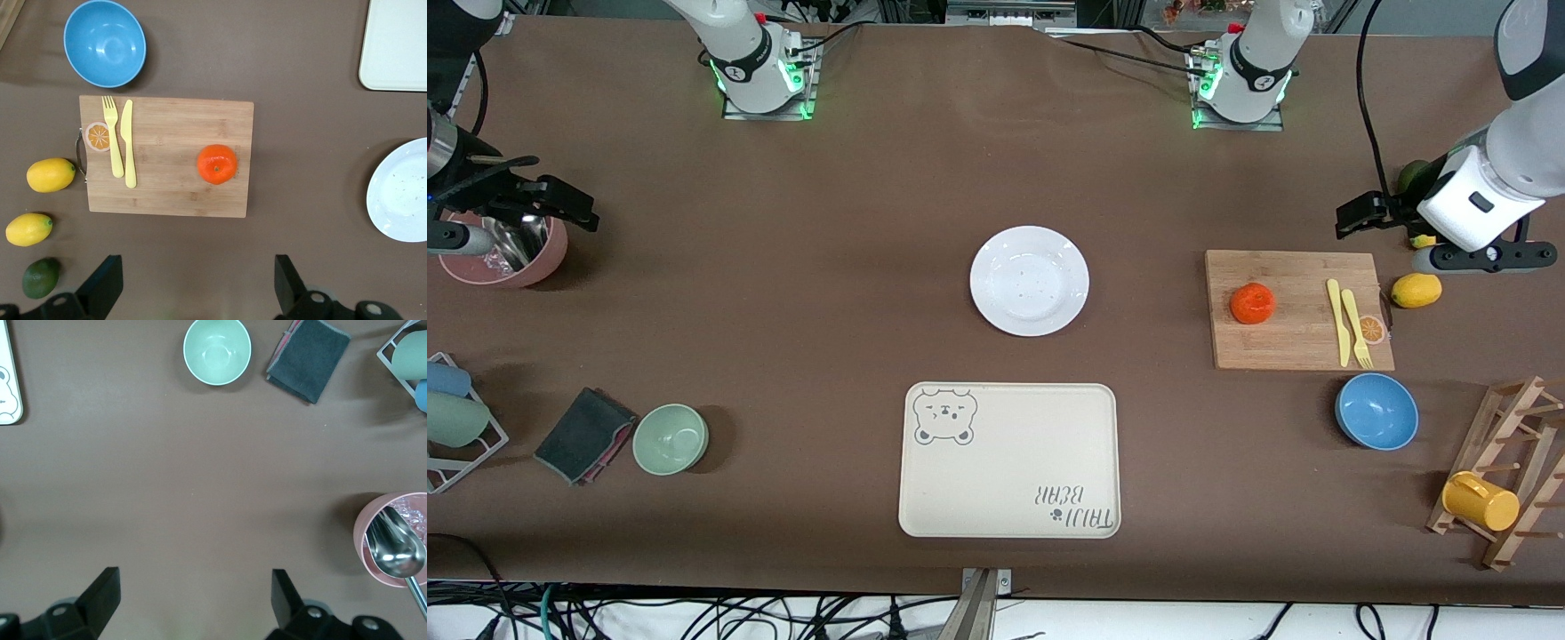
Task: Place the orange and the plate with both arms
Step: 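Lower the left gripper over the orange and close on it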
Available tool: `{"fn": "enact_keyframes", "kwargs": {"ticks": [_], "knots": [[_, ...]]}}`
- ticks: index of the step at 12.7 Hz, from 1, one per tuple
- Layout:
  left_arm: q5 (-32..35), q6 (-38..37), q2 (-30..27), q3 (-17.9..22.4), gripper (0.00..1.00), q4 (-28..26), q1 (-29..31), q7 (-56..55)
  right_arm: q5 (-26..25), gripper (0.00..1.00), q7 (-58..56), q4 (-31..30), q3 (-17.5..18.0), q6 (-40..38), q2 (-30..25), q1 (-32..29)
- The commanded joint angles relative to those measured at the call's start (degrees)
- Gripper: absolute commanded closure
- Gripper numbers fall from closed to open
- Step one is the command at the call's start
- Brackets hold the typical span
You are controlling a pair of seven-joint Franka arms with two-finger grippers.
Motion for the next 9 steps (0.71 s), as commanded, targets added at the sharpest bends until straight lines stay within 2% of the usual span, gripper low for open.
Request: {"fn": "enact_keyframes", "kwargs": {"ticks": [1,5,9], "knots": [[0.8,1.5,-4.0,-0.5,0.00,-2.9,-0.2,0.7,0.7,0.00,0.4,0.1,-0.1,-0.7,-0.4,0.0],[0.7,1.7,-4.7,-0.4,0.00,-6.4,-0.1,0.8,0.7,0.00,0.4,0.1,-0.1,-0.7,-0.4,0.1],[0.9,10.6,-4.5,-0.4,0.00,-14.3,-0.1,0.6,0.7,0.00,0.4,0.1,-0.1,-0.7,-0.4,0.1]]}}
